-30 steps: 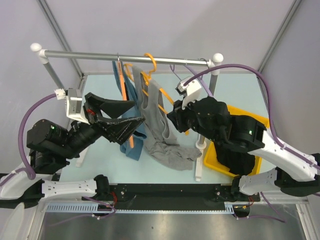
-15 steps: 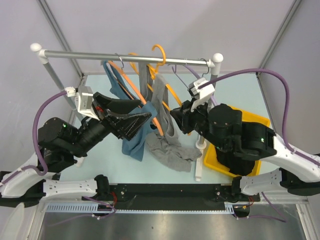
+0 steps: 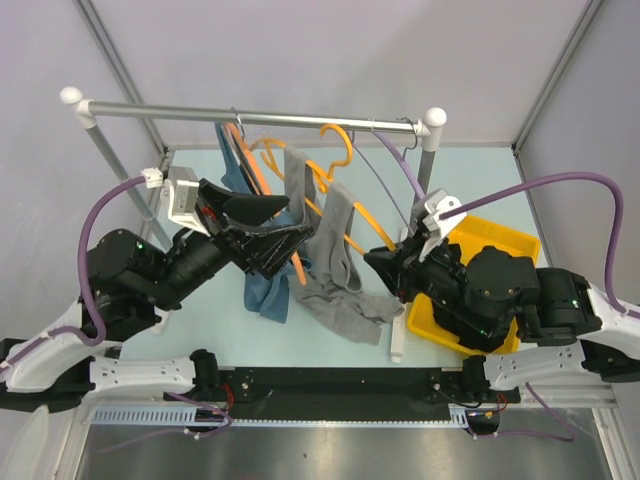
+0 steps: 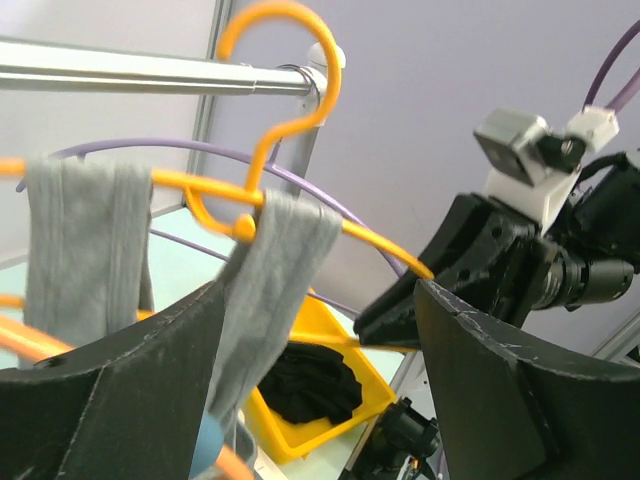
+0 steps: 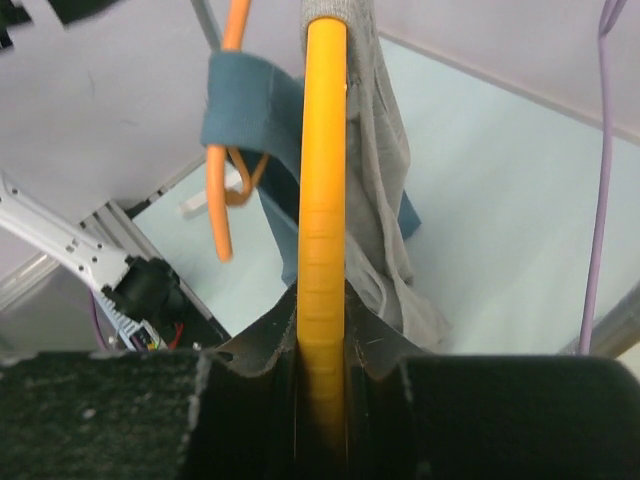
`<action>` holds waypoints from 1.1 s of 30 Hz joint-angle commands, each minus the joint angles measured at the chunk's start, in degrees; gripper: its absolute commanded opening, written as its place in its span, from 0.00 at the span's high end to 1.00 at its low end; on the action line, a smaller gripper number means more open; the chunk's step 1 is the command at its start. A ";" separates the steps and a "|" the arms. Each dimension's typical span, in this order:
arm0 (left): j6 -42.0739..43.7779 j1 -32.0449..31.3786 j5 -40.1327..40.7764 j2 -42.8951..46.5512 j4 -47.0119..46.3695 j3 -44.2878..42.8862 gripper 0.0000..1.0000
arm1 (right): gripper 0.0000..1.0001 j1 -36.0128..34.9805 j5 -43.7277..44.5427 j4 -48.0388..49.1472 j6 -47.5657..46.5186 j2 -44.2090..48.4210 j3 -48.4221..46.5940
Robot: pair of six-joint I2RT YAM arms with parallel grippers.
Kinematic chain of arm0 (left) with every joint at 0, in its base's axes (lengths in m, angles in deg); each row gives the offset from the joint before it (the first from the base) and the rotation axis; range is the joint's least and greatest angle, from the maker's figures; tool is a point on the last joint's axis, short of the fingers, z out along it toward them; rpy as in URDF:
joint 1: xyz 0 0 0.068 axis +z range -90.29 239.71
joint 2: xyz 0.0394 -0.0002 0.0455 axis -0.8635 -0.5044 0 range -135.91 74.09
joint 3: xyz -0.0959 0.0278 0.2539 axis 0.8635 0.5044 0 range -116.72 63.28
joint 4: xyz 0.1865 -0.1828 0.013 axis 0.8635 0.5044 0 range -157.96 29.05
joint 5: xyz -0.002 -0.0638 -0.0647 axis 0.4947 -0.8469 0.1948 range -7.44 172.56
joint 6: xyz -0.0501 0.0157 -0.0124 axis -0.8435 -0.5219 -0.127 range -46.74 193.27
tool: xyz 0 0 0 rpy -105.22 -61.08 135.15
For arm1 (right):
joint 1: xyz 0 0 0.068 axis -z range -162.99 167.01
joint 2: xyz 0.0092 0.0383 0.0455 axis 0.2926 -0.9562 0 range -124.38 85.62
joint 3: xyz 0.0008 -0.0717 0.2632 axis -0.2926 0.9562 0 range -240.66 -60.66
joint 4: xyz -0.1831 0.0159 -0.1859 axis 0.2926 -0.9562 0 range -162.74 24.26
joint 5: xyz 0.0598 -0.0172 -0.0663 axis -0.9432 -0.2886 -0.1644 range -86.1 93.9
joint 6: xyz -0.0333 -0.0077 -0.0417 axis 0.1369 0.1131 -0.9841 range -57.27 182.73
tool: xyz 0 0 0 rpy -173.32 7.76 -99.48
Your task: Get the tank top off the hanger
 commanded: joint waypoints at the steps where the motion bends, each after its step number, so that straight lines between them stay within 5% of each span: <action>1: 3.45 -0.18 -1.44 -4.42 0.61 -5.45 0.19 | 1.00 -1.38 0.59 -1.10 4.36 4.42 3.21; 11: 9.44 -0.18 2.53 -20.61 14.76 -24.44 0.32 | 1.00 -1.47 -6.62 -2.68 8.67 14.96 12.80; 16: 9.09 -0.18 -0.99 -22.46 14.85 -24.89 0.44 | 1.00 -1.47 -6.63 -2.69 11.13 18.12 14.82; 33: 7.24 -0.18 -2.32 -24.04 13.71 -22.34 0.53 | 1.00 -1.47 -11.28 -1.02 10.34 19.45 16.93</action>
